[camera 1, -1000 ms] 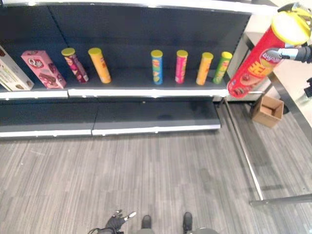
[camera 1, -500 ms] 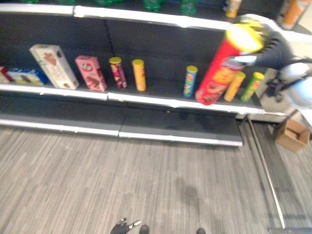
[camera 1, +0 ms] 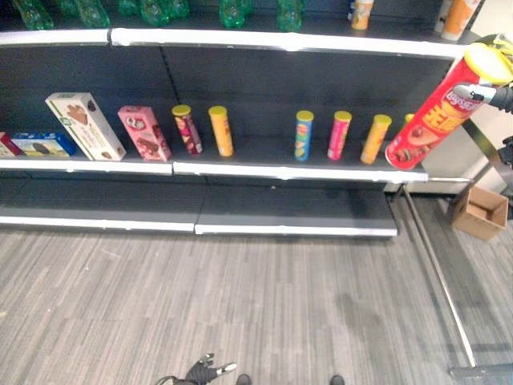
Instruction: Put the goods on the table back onto the shelves and tidy them up.
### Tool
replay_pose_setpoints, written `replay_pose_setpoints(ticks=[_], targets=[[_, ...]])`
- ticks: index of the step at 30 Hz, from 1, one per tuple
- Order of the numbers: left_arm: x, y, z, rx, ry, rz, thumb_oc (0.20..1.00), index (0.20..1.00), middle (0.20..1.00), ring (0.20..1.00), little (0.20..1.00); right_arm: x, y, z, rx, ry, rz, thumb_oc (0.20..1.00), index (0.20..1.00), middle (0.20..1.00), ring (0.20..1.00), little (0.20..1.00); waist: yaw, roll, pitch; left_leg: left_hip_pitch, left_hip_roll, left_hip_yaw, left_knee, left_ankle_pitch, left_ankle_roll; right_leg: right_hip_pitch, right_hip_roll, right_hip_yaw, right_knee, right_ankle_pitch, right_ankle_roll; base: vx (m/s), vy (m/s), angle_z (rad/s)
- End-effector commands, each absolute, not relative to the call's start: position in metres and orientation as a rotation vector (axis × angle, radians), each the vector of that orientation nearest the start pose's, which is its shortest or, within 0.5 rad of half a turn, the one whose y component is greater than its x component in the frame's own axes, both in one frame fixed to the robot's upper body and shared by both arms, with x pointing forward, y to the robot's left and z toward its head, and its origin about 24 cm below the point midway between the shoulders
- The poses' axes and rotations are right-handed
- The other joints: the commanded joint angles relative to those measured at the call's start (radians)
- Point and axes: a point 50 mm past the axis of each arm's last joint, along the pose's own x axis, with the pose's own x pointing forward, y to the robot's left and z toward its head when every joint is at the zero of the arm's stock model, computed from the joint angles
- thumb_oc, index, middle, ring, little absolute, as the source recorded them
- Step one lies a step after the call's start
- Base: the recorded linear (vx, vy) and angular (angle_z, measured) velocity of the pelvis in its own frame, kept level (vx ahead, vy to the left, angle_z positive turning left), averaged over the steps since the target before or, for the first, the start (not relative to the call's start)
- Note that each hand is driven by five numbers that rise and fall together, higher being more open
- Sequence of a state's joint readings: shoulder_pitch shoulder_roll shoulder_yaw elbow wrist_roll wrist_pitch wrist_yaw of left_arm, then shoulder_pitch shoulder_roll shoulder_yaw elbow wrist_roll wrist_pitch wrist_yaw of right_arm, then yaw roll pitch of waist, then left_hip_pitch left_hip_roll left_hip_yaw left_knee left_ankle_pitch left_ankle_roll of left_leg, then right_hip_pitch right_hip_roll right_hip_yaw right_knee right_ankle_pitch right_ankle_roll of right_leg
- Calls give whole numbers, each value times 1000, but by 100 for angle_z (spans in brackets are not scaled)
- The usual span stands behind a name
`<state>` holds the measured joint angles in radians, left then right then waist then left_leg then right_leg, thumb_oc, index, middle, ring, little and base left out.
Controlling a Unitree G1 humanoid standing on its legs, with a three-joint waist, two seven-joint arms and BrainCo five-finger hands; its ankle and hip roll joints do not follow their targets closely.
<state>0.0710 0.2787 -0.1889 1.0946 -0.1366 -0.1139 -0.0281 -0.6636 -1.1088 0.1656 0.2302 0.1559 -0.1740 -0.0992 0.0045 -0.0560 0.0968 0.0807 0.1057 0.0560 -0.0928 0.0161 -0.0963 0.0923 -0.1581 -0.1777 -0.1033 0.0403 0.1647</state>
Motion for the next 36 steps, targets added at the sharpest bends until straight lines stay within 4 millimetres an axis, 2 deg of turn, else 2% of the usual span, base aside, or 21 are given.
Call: replay_pose_setpoints(ticks=[1, 3, 6, 9, 11, 13, 15, 16, 17, 18, 20, 21, 22, 23, 25, 28, 29, 31, 32, 35, 36], targets=[[119, 254, -140, 254, 995, 48, 1000, 1000, 1000, 1000, 1000, 301, -276, 307, -937, -690, -133, 200, 200, 200, 200, 200, 27, -61, -38, 19, -12, 88, 51, -64, 4, 13, 78, 19, 23, -61, -48, 0, -118, -2], [134, 258, -130, 226, 914, 65, 1000, 1000, 1000, 1000, 1000, 295, -271, 319, -944, -744, -127, 200, 200, 200, 200, 200, 38, -77, 22, -96, -20, 28, 274, -102, -15, 0, 81, 31, 56, -93, -78, -81, -155, 13], [139, 261, -128, 223, 902, 99, 1000, 1000, 1000, 1000, 1000, 289, -268, 332, -947, -800, -138, 200, 200, 200, 200, 200, 62, -102, 92, -265, -60, -92, 499, -28, -56, -2, 77, 40, 82, -108, -99, -50, -127, 28], [119, 268, -135, 179, 967, 156, 1000, 1000, 1000, 1000, 1000, 284, -266, 332, -942, -822, -123, 200, 200, 200, 200, 200, 70, -98, 86, -315, 0, -99, 374, -22, -37, 15, 87, 43, 74, -137, -84, 267, 22, 25], [106, 271, -139, 164, 1004, 185, 1000, 1000, 1000, 1000, 1000, 280, -264, 336, -948, -852, -128, 200, 200, 200, 200, 200, 89, -94, 88, -333, 93, -112, 216, 82, -46, 38, 85, 59, 71, -162, -76, 386, 161, -39], [95, 273, -142, 139, 1029, 218, 1000, 1000, 1000, 1000, 1000, 278, -261, 341, -947, -879, -127, 200, 200, 200, 200, 200, 103, -93, 95, -367, 183, -109, 62, 137, -67, 71, 66, 81, 72, -195, -62, 452, 222, -36], [81, 274, -146, 133, 1076, 248, 1000, 1000, 1000, 1000, 1000, 275, -263, 340, -952, -881, -134, 200, 200, 200, 200, 200, 103, -92, 92, -424, 247, -68, 6, 161, -87, 121, 48, 89, 55, -220, -43, 413, 219, 4], [81, 275, -146, 135, 1077, 248, 1000, 1000, 1000, 1000, 1000, 275, -263, 339, -952, -880, -135, 200, 200, 200, 200, 200, 105, -93, 91, -422, 248, -65, 6, 160, -88, 123, 48, 91, 54, -221, -44, 647, 360, 7], [61, 275, -150, 117, 1132, 277, 1000, 1000, 1000, 1000, 1000, 274, -259, 333, -952, -871, -105, 200, 200, 200, 200, 200, 125, -82, 64, -413, 272, -36, 6, 164, -98, 176, 28, 108, 51, -240, -19, 760, 426, 0], [56, 276, -151, 111, 1144, 296, 1000, 1000, 1000, 1000, 1000, 272, -258, 331, -948, -877, -99, 200, 200, 200, 200, 200, 134, -70, 45, -410, 270, -36, 15, 198, -107, 208, 11, 112, 51, -249, -5, 992, 574, -25], [56, 279, -150, 114, 1146, 307, 1000, 1000, 1000, 1000, 1000, 269, -255, 326, -958, -876, -93, 200, 200, 200, 200, 200, 153, -77, 29, -395, 222, -19, 64, 229, -105, 222, -40, 110, 92, -224, 16, 792, 488, -66], [59, 280, -150, 145, 1148, 283, 1000, 1000, 1000, 1000, 1000, 272, -256, 319, -936, -871, -113, 200, 200, 200, 200, 200, 161, -99, 17, -380, 163, 6, 111, 196, -75, 191, -98, 123, 184, -100, 33, 610, 395, -97], [59, 280, -150, 145, 1148, 283, 1000, 1000, 1000, 1000, 1000, 272, -256, 319, -936, -871, -114, 200, 200, 200, 200, 200, 162, -100, 17, -380, 163, 7, 112, 196, -75, 190, -99, 124, 185, -100, 34, 717, 527, -65], [69, 284, -146, 176, 1119, 256, 1000, 1000, 1000, 1000, 1000, 276, -253, 316, -917, -866, -118, 200, 200, 200, 200, 200, 165, -110, 20, -355, 103, 34, 129, 148, -22, 134, -131, 133, 315, 42, 28, 444, 409, -35], [88, 286, -140, 216, 1068, 221, 1000, 1000, 1000, 1000, 1000, 280, -251, 318, -935, -870, -130, 200, 200, 200, 200, 200, 140, -93, 27, -284, 33, 62, 91, 106, 42, 6, -140, 147, 501, 192, 12, 586, 593, 32], [98, 287, -137, 229, 1043, 213, 1000, 1000, 1000, 1000, 1000, 278, -252, 317, -950, -863, -133, 200, 200, 200, 200, 200, 100, -69, 38, -218, -3, 68, 39, 90, 60, -80, -124, 134, 531, 168, 5, 346, 312, 28], [109, 284, -135, 232, 1014, 190, 1000, 1000, 1000, 1000, 1000, 276, -252, 316, -947, -865, -123, 200, 200, 200, 200, 200, 75, -52, 42, -170, -35, 75, 14, 62, 66, -135, -113, 71, 451, 104, -1, 363, 215, 28], [115, 278, -134, 231, 994, 163, 1000, 1000, 1000, 1000, 1000, 274, -258, 314, -936, -847, -144, 200, 200, 200, 200, 200, 41, -32, 54, -128, -52, 57, 6, 37, 64, -167, -73, 32, 361, 43, -5, 503, 191, 5], [120, 272, -135, 229, 987, 137, 1000, 1000, 1000, 1000, 1000, 274, -266, 306, -917, -813, -169, 200, 200, 200, 200, 200, 10, -23, 62, -84, -70, 50, 6, 1, 61, -210, -31, 28, 248, 6, -1, 397, 75, 1], [131, 266, -133, 230, 962, 119, 1000, 1000, 1000, 1000, 1000, 268, -281, 294, -916, -760, -209, 200, 200, 200, 200, 200, -26, -22, 73, -39, -92, 41, 6, -33, 54, -258, -7, 13, 134, 44, 16, 403, 53, 45], [138, 263, -132, 234, 947, 106, 1000, 1000, 1000, 1000, 1000, 261, -293, 286, -929, -719, -253, 200, 200, 200, 200, 200, -67, -20, 80, 5, -107, 30, 6, -62, 47, -293, 15, 3, 58, 76, 35, 435, 38, 77]])
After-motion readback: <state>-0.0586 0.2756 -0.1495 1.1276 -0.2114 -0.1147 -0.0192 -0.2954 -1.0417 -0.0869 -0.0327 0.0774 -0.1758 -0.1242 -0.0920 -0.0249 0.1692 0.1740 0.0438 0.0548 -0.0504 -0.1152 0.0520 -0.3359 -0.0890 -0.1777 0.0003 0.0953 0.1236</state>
